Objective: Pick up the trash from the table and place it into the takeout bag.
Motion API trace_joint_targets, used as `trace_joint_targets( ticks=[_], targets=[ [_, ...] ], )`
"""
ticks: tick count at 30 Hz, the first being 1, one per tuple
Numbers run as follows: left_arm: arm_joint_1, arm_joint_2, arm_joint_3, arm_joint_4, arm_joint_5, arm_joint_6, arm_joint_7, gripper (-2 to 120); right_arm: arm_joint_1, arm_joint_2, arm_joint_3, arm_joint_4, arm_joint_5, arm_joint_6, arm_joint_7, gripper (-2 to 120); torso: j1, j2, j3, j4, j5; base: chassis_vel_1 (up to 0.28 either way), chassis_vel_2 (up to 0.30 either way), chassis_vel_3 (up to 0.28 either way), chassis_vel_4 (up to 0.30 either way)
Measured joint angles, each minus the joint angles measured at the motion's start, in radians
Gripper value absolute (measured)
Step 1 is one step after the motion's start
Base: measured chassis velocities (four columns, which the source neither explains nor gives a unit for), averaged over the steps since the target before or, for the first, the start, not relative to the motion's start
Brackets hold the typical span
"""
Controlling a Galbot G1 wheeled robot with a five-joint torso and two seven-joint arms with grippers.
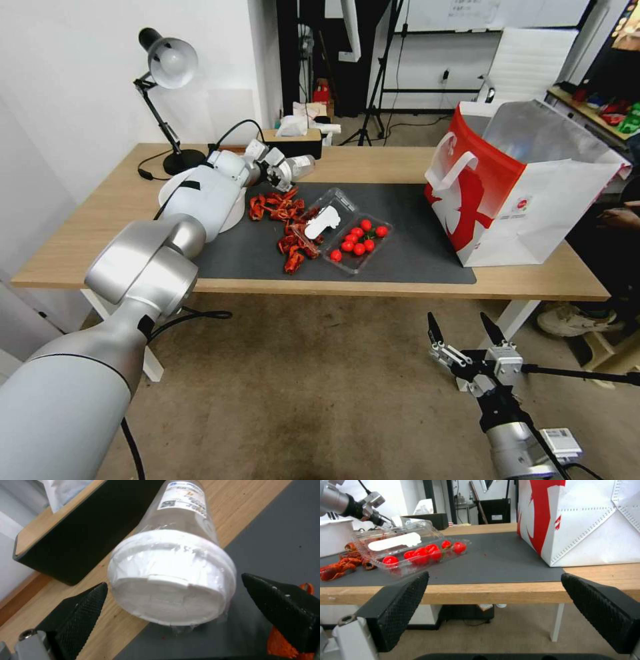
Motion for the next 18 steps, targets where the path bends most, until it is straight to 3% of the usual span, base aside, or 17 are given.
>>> trace_joint_targets(
  ticks=[14, 18],
  targets=[
    [0.006, 0.0, -0.01, 0.002, -0.003, -0.013, -0.032, 99, -0.009, 0.002, -0.001, 0.01, -0.005, 0.0, 0.001, 100, 0.0, 0.0, 0.0, 0.0, 0.0, 0.0, 0.0, 0.0, 0.0],
    [0.011, -0.001, -0.011, 0.002, -0.004, -0.025, -0.032, 86, -0.014, 0.005, -0.001, 0.015, -0.012, 0.0, 0.001, 100, 0.0, 0.0, 0.0, 0.0, -0.0001, 0.0, 0.0, 0.0, 0.0]
  ],
)
